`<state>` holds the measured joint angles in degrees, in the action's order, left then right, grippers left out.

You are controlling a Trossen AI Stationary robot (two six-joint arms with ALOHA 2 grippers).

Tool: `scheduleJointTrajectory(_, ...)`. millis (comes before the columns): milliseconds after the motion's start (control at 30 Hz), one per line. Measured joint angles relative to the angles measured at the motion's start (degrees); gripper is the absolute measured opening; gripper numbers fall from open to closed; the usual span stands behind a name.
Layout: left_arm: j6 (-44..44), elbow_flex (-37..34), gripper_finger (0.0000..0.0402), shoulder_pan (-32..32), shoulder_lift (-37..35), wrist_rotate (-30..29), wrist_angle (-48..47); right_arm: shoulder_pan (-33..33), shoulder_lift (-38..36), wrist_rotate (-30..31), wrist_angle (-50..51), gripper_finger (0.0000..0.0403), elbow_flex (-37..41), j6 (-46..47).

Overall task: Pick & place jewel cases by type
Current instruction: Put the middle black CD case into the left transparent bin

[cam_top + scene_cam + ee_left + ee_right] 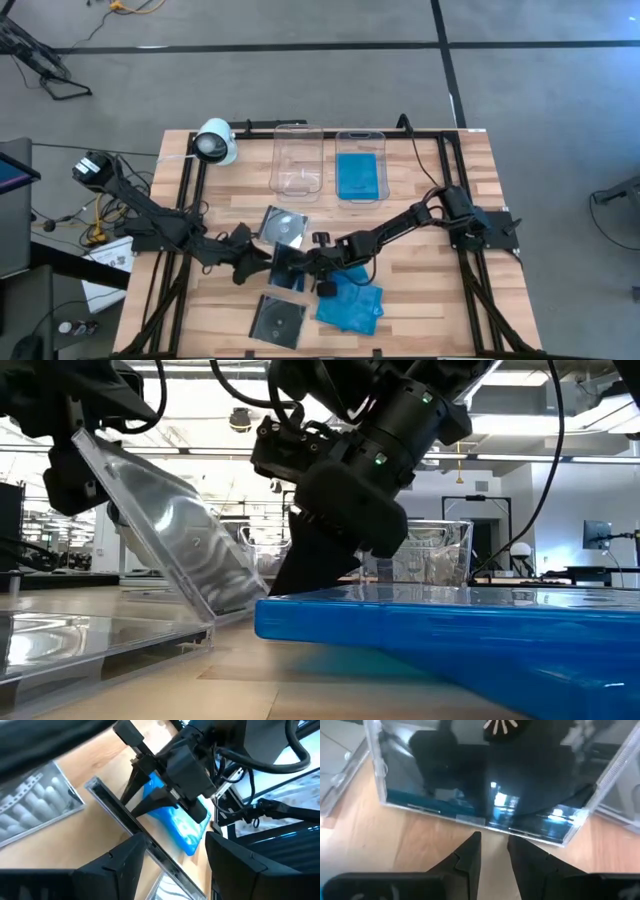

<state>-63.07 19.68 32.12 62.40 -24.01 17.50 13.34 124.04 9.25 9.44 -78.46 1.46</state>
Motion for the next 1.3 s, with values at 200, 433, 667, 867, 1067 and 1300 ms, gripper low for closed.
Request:
scheduleJointTrajectory(200,-0.84,-0.08,0.0208,0.07,0.36,1.16,-0.73,-0.19,0.05,0.82,-0.91,0.0095,0.07,0.02)
scheduleJointTrajectory(433,-2.15,-0.12,0.0208,0.11,0.29,0.82,-2.56,-0.33,0.07,0.77,-1.55,0.0095,0.14,0.01)
scheduleJointTrajectory(667,0.83,-0.24,0.0208,0.02,0.4,-4.38,-3.19,-0.37,0.1,0.76,-1.99,0.0095,0.15,0.1)
scheduleJointTrajectory(867,0.87,-0.35,0.0208,-0.13,0.47,-6.15,-3.6,-0.37,0.12,0.62,-2.11,0.0095,0.15,0.08)
scheduleJointTrajectory(1067,0.45,-0.35,0.0208,-0.11,0.47,-5.11,-3.79,-0.37,0.12,0.53,-2.13,0.0095,0.15,0.08)
scheduleJointTrajectory(1300,-0.61,-0.35,0.0218,-0.04,0.47,-4.82,-4.67,-0.37,0.12,0.39,-2.18,0.0095,0.13,0.01)
